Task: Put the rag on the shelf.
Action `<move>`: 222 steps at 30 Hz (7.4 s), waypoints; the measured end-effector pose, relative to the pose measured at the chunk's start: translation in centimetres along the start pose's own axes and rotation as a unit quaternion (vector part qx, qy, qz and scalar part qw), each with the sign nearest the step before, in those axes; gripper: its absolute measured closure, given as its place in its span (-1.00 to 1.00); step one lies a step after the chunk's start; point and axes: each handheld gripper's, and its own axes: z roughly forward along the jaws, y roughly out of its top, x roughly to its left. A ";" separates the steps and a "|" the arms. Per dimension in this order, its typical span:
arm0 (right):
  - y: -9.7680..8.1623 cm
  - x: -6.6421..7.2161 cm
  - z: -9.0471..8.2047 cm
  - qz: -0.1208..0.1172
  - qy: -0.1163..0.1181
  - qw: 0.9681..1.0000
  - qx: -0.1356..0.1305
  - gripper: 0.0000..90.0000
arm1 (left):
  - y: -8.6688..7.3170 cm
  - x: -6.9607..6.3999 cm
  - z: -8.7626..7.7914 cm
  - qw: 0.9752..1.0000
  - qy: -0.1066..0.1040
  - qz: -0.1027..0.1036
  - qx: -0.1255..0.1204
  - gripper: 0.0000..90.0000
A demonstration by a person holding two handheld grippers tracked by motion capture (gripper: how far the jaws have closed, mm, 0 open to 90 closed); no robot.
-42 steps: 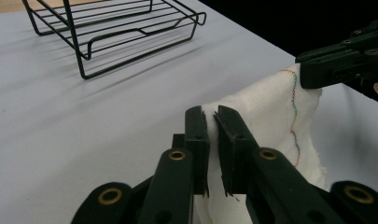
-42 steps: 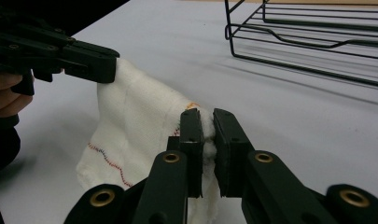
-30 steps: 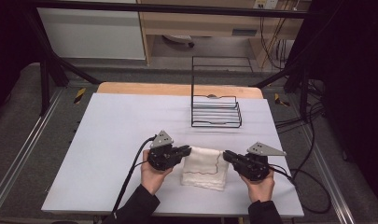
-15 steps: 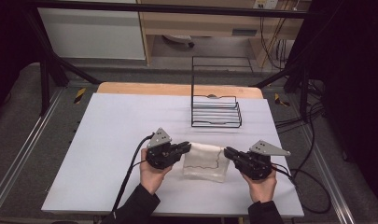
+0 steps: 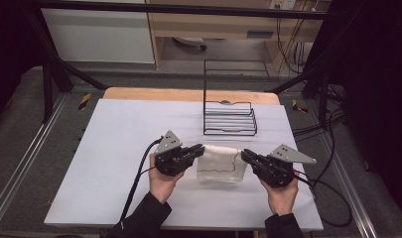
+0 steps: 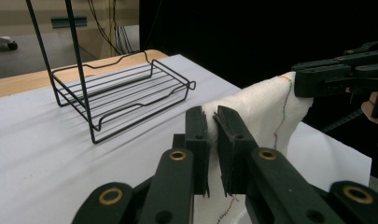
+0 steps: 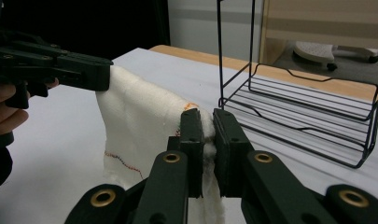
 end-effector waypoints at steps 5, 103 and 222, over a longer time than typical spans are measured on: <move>0.7 0.0 -0.2 -0.002 -0.004 1.000 -0.010 0.85 | 0.5 -0.1 -0.1 1.000 0.000 0.002 -0.006 0.85; 14.4 -2.6 0.3 -0.043 -0.073 0.984 -0.156 0.85 | 15.0 2.1 1.5 0.989 0.029 0.025 -0.143 0.86; 20.4 -10.6 6.8 -0.023 -0.103 0.986 -0.127 0.85 | 20.6 7.7 8.9 0.991 0.076 0.044 -0.103 0.86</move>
